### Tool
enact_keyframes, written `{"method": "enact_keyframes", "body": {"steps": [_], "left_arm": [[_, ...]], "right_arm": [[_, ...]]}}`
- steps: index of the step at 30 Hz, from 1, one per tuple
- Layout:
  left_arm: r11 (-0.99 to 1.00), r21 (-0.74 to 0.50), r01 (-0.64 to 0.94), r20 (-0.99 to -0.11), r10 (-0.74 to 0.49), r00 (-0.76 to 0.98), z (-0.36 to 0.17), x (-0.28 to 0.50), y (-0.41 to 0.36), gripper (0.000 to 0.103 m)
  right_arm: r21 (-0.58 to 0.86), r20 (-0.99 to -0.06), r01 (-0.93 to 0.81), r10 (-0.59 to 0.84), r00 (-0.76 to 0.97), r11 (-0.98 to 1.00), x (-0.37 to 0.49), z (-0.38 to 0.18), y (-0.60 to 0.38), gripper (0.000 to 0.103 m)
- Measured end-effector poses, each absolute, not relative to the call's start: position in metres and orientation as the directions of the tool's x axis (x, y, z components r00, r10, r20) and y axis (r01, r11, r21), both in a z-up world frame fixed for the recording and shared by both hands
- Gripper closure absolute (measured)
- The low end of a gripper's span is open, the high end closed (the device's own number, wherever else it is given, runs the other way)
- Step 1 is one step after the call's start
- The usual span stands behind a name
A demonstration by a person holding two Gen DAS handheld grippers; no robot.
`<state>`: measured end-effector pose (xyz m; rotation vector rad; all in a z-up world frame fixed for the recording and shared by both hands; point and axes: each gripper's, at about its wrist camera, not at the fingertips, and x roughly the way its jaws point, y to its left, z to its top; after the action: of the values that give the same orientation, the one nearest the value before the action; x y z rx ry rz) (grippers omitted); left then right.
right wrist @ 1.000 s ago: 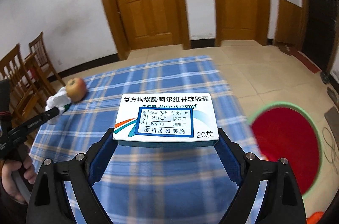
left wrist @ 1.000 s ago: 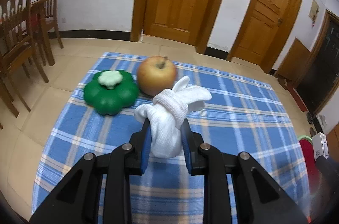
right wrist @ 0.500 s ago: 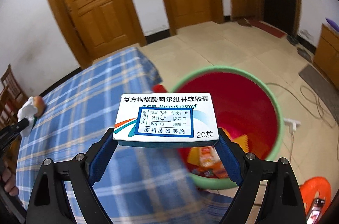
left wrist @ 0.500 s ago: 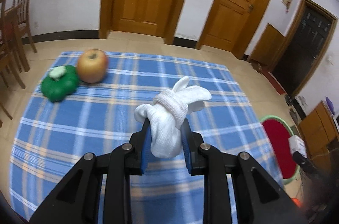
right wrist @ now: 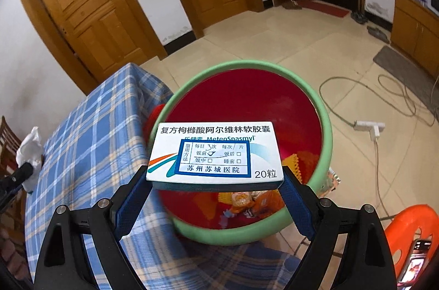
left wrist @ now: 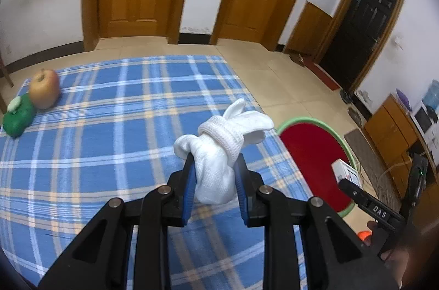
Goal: Collect trash
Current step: 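Carry the medicine box over the red bucket and open the right tool, then move the left tool over the red bucket and open it to drop the white cloth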
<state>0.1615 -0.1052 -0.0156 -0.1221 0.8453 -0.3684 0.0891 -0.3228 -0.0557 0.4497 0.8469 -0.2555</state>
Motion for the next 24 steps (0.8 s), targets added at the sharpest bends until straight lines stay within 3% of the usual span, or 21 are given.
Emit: {"method": "enact_keyframes", "body": {"steps": [11, 24], "left_arm": [[0.908, -0.226, 0.353, -0.736, -0.396, 0.550, -0.024, 0.156, -0.155, 0.077], [0.885, -0.207, 0.418, -0.755, -0.416, 0.507, -0.032, 0.155, -0.201, 0.077]], "right_arm": [[0.352, -0.738, 0.390, -0.004, 0.674, 0.851, 0.075, -0.052, -0.343, 0.011], [0.334, -0.719, 0.342, 0.002, 0.695, 0.878, 0.083, -0.047, -0.351, 0.006]]}}
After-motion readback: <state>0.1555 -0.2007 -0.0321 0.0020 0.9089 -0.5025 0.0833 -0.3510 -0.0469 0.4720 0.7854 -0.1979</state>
